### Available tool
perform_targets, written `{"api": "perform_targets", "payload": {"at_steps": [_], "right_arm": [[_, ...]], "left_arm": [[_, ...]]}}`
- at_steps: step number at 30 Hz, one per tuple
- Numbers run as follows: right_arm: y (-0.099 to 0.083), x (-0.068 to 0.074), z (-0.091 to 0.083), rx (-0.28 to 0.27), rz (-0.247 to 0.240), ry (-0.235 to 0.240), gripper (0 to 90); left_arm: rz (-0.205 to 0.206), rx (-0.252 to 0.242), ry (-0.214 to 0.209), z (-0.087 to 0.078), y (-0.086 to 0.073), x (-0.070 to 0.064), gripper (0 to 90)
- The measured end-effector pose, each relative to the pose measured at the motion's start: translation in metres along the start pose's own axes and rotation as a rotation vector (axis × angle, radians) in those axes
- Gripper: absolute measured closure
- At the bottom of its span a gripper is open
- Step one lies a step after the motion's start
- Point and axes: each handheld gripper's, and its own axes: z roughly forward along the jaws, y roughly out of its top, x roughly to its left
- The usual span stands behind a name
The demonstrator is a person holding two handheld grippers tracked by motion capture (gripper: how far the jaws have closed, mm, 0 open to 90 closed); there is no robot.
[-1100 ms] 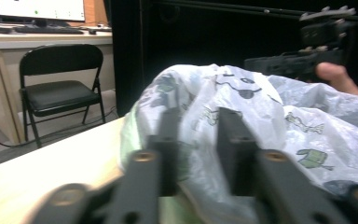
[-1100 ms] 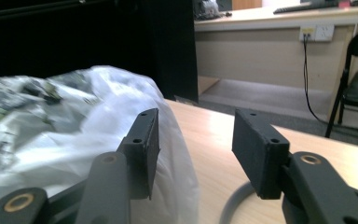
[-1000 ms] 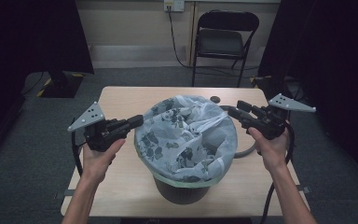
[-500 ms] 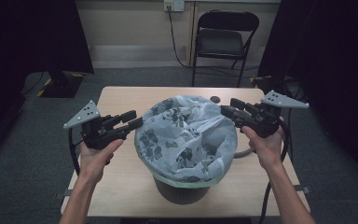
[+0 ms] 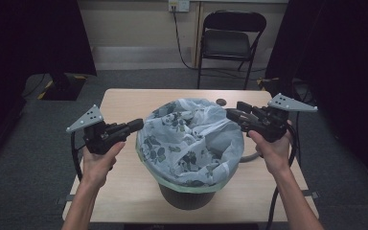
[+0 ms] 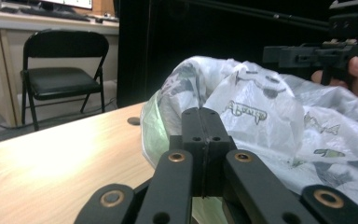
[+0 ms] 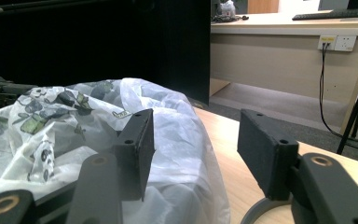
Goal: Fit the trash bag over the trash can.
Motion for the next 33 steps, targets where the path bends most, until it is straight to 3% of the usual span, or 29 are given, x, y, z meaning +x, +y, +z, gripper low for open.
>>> {"api": "perform_targets", "payload": {"at_steps": [4,7,13,16,17,18,21,23,29,33], "right_arm": [[-0.004,0.0,0.002,0.013,0.0,0.004,45.5],[-0.007,-0.001,0.004,0.023,0.003,0.004,45.3],[-0.011,-0.001,0.007,0.045,-0.001,0.011,45.1],[-0.008,0.001,0.007,0.05,-0.015,0.016,44.1],[-0.005,0.002,0.007,0.053,-0.026,0.017,42.9],[-0.001,0.003,0.007,0.056,-0.036,0.017,41.7],[0.012,0.009,0.008,0.063,-0.066,0.04,39.9],[0.023,0.015,0.01,0.062,-0.09,0.045,37.9],[0.043,0.035,0.025,0.079,-0.136,0.093,38.2],[0.054,0.049,0.036,0.099,-0.179,0.124,44.9]], "left_arm": [[-0.019,0.044,0.011,0.006,-0.01,0.004,90.0],[-0.05,0.051,-0.011,0.009,-0.017,0.009,90.0],[-0.027,0.099,0.003,0.013,-0.022,0.008,90.0],[-0.029,0.078,0.026,0.008,-0.019,0.01,89.3],[-0.041,0.059,0.05,0.005,-0.016,0.011,76.1],[-0.044,0.042,0.065,0.003,-0.014,0.012,69.2],[-0.079,-0.051,0.034,-0.007,-0.005,0.014,59.5],[-0.073,-0.081,0.026,-0.009,0.001,0.011,55.3],[-0.063,-0.037,-0.037,0.004,0.002,-0.001,50.9],[-0.066,-0.024,-0.075,0.011,0.002,-0.003,55.3]]}}
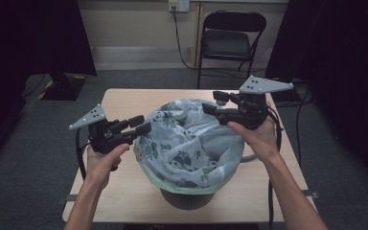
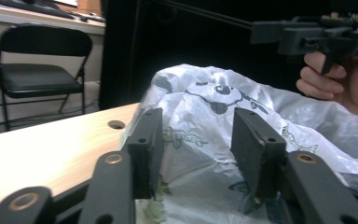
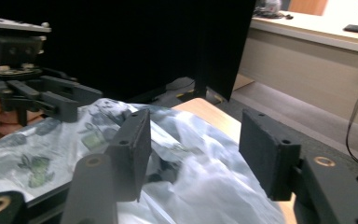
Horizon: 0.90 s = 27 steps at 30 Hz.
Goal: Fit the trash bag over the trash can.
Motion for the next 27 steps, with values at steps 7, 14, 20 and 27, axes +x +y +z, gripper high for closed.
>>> {"api": "perform_targets", "payload": {"at_steps": [7,14,20,27], "right_arm": [[0.018,0.013,0.021,0.043,-0.008,0.071,49.5],[0.009,0.01,0.049,0.18,0.042,0.118,52.7],[0.001,0.009,0.073,0.362,0.044,0.12,45.2],[-0.006,0.013,0.099,0.494,0.001,0.109,37.4]], "left_arm": [[0.022,0.018,0.007,0.013,0.004,-0.004,57.9],[0.006,0.017,-0.033,0.014,0.002,-0.003,56.2],[0.024,0.03,-0.033,0.014,0.003,-0.004,55.8],[0.015,0.012,-0.033,0.015,0.001,-0.004,55.5]]}}
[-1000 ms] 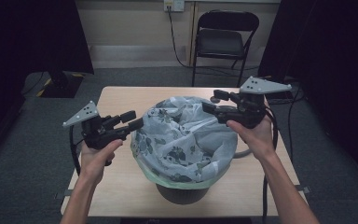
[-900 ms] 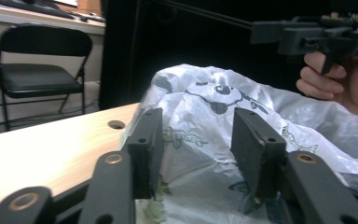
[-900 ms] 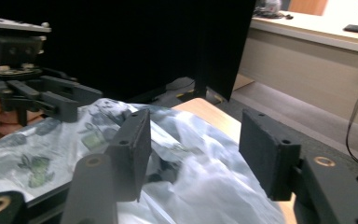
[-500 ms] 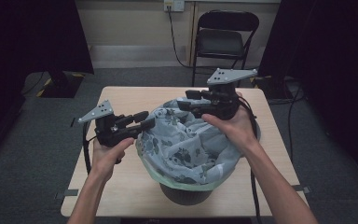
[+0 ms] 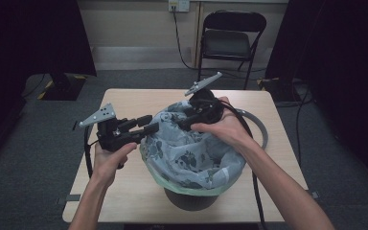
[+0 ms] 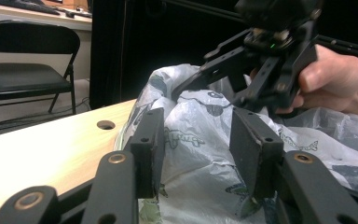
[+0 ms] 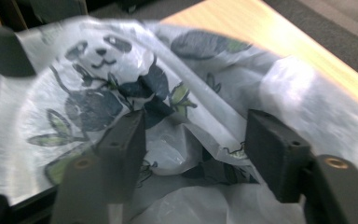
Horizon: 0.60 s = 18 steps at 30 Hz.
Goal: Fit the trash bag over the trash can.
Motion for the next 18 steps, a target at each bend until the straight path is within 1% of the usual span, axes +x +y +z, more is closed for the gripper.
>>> {"api": "perform_targets", "payload": {"at_steps": [1,3,4,5,7,9,12,13,14,16,17,18], "right_arm": [[-0.001,0.0,0.003,0.006,-0.016,-0.007,36.9],[-0.004,-0.001,0.008,0.032,-0.04,-0.007,32.1],[-0.006,-0.001,0.012,0.053,-0.042,-0.005,32.4],[-0.008,0.0,0.014,0.06,-0.05,-0.005,32.1],[-0.011,0.001,0.019,0.078,-0.062,-0.022,31.4],[-0.013,0.002,0.024,0.094,-0.067,-0.035,32.4],[-0.015,0.002,0.033,0.157,-0.071,-0.04,33.7],[-0.015,0.003,0.036,0.168,-0.076,-0.047,36.4],[-0.015,0.003,0.037,0.174,-0.095,-0.055,37.9],[-0.017,0.005,0.042,0.201,-0.133,-0.057,37.5],[-0.017,0.008,0.044,0.229,-0.142,-0.048,36.3],[-0.017,0.01,0.043,0.228,-0.145,-0.038,35.1]], "left_arm": [[-0.004,-0.007,-0.004,0.0,-0.001,0.001,55.3],[-0.008,-0.005,-0.01,0.0,0.0,0.002,55.3],[-0.006,-0.004,-0.009,0.0,0.0,0.002,55.5],[-0.005,-0.004,-0.007,0.0,0.0,0.001,55.4],[0.0,0.002,-0.004,0.0,0.0,0.001,55.3],[0.0,0.004,-0.004,0.0,0.0,0.0,55.2],[0.003,0.008,0.0,0.0,0.001,0.0,54.7],[0.005,0.01,-0.002,0.0,0.001,0.0,54.6],[0.006,0.011,-0.001,0.0,0.002,-0.001,54.6],[0.009,0.014,0.002,0.001,0.002,-0.001,54.2],[0.014,0.015,0.003,0.0,0.002,-0.001,54.1],[0.015,0.013,0.002,0.0,0.002,-0.001,54.0]]}}
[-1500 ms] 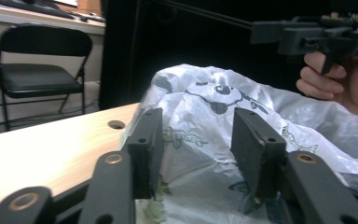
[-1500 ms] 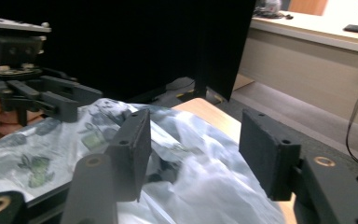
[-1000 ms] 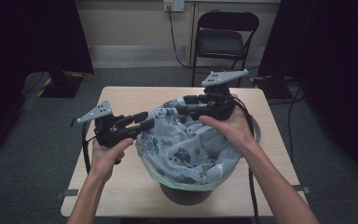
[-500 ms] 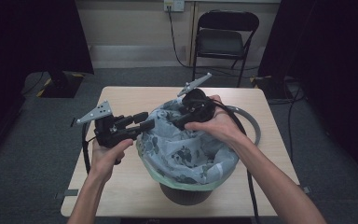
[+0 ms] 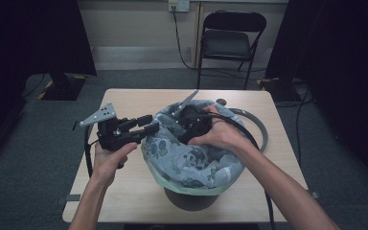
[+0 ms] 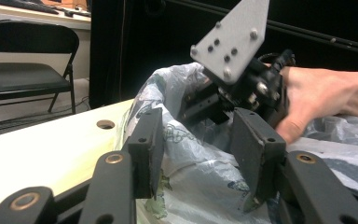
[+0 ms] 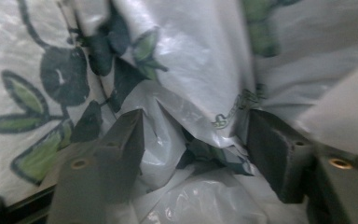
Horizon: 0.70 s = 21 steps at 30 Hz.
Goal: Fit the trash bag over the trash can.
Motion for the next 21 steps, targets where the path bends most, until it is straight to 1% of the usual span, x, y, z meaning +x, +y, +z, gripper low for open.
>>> {"api": "perform_targets", "payload": {"at_steps": [1,2,3,4,5,7,8,10,11,12,13,14,16,17,18,19,20,21], "right_arm": [[0.001,0.001,-0.004,-0.01,0.013,0.026,35.6],[0.001,0.0,-0.009,-0.042,0.021,0.049,36.6],[0.001,-0.001,-0.015,-0.082,0.047,0.05,37.3],[0.001,-0.003,-0.021,-0.118,0.062,0.052,36.0],[0.0,-0.004,-0.025,-0.134,0.067,0.053,34.7],[-0.002,-0.007,-0.037,-0.193,0.091,0.057,33.8],[-0.002,-0.007,-0.042,-0.221,0.092,0.049,33.4],[-0.003,-0.001,-0.051,-0.257,0.061,0.054,33.0],[-0.003,0.003,-0.053,-0.267,0.048,0.059,32.6],[-0.002,0.012,-0.055,-0.281,0.012,0.084,33.5],[-0.002,0.017,-0.055,-0.287,-0.012,0.105,34.0],[-0.002,0.026,-0.053,-0.284,-0.045,0.114,34.1],[-0.001,0.037,-0.045,-0.261,-0.103,0.133,36.6],[-0.001,0.039,-0.041,-0.247,-0.113,0.142,36.6],[-0.001,0.042,-0.037,-0.22,-0.135,0.147,36.4],[-0.001,0.044,-0.036,-0.211,-0.143,0.15,37.8],[-0.001,0.045,-0.036,-0.213,-0.152,0.151,40.5],[-0.001,0.046,-0.035,-0.217,-0.163,0.157,40.7]], "left_arm": [[-0.002,-0.002,-0.002,0.0,0.0,0.0,54.0],[-0.005,-0.004,-0.004,0.0,0.0,0.001,54.0],[-0.003,0.0,-0.006,0.0,0.0,0.001,54.0],[0.0,0.005,-0.008,0.0,0.001,0.002,54.2],[0.001,0.013,-0.005,0.0,0.002,0.001,54.1],[0.0,0.013,-0.002,0.001,0.002,0.001,53.9],[0.001,0.01,-0.001,0.001,0.002,0.0,53.7],[0.0,0.009,0.005,0.001,0.002,0.0,53.7],[0.001,0.007,0.006,0.001,0.001,-0.001,53.8],[0.0,0.006,0.007,0.001,0.001,-0.001,53.8],[-0.001,0.005,0.008,0.001,0.001,0.0,53.9],[0.002,0.008,0.006,0.001,0.001,0.0,54.0],[-0.004,0.007,0.013,0.002,0.001,0.0,54.1],[-0.001,0.009,0.019,0.002,0.001,0.0,53.9],[0.0,0.009,0.019,0.002,0.002,0.0,53.6],[-0.002,0.012,0.018,0.002,0.002,0.0,53.5],[-0.003,0.013,0.017,0.002,0.002,0.001,53.4],[-0.005,0.016,0.017,0.003,0.002,0.001,53.3]]}}
